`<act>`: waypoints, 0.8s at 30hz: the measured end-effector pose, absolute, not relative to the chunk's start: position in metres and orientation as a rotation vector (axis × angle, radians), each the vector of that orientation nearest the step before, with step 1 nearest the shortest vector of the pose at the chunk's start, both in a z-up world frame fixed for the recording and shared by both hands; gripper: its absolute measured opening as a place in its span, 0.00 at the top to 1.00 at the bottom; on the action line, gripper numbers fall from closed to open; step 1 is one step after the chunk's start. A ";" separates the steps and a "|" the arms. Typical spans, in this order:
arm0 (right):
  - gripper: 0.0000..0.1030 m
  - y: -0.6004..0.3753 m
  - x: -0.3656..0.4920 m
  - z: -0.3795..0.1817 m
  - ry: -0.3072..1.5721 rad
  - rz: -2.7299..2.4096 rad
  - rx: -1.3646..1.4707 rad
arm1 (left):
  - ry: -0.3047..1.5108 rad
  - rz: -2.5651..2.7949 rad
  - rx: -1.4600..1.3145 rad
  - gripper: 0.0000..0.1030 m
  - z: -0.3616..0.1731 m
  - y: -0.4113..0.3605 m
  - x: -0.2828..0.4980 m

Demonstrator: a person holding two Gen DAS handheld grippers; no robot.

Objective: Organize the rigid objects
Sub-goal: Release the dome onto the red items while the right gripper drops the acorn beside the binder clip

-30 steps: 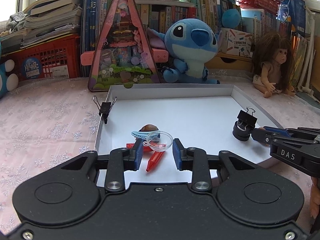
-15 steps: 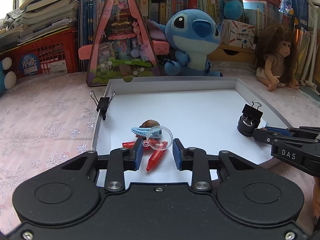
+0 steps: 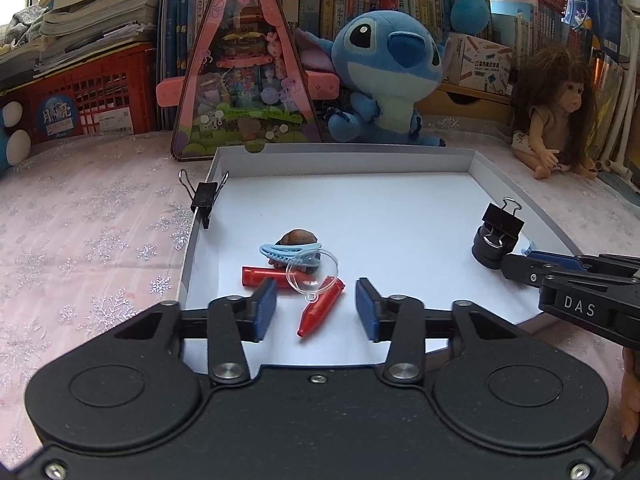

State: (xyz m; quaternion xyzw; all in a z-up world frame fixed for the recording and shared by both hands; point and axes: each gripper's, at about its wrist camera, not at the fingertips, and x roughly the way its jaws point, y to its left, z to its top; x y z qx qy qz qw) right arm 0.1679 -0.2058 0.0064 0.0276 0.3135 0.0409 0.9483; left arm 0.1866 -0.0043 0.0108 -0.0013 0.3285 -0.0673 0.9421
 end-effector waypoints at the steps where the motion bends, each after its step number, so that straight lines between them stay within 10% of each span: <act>1: 0.50 -0.205 0.166 0.007 0.633 0.078 0.054 | 0.663 -0.135 0.000 0.49 0.012 -0.004 0.184; 6: 0.33 -0.204 0.153 0.012 0.610 0.073 0.065 | 0.628 -0.140 -0.003 0.30 0.021 -0.002 0.171; 24: 0.16 -0.199 0.109 0.027 0.552 0.079 0.046 | 0.571 -0.162 0.012 0.25 0.036 0.002 0.117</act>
